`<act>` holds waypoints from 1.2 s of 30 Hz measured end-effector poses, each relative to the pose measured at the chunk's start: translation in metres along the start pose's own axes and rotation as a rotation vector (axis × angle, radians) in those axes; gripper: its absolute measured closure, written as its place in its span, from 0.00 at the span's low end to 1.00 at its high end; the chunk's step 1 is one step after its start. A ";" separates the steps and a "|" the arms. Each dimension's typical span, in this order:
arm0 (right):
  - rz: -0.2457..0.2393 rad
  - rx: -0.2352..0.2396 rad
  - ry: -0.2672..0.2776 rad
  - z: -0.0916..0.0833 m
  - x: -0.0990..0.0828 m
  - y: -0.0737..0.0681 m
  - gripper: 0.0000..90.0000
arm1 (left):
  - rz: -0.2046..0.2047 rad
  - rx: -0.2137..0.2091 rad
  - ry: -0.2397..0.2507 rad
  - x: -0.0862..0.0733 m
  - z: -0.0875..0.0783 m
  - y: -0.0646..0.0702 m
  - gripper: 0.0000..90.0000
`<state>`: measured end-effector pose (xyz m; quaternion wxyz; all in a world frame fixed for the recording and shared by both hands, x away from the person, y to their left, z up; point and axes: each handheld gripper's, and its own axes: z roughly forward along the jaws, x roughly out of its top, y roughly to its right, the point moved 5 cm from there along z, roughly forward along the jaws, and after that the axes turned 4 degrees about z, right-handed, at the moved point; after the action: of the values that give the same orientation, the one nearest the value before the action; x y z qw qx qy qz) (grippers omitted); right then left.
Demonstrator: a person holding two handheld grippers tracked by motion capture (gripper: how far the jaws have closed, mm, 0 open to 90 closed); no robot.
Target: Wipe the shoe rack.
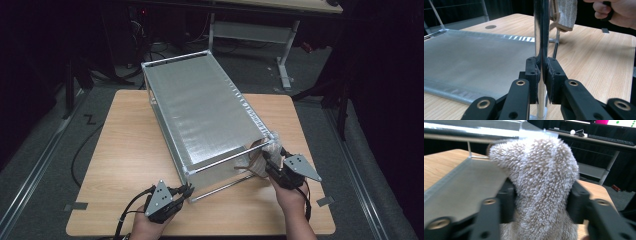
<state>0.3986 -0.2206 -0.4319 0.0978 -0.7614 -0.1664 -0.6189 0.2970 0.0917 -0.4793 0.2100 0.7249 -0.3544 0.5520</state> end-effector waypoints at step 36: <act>0.059 0.007 -0.227 0.020 -0.059 0.002 0.66 | 0.016 -0.018 -0.001 0.001 0.002 0.003 0.90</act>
<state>0.4067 -0.2235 -0.4934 0.0991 -0.8309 -0.1559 -0.5249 0.2964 0.0882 -0.4792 0.2119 0.7205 -0.3653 0.5500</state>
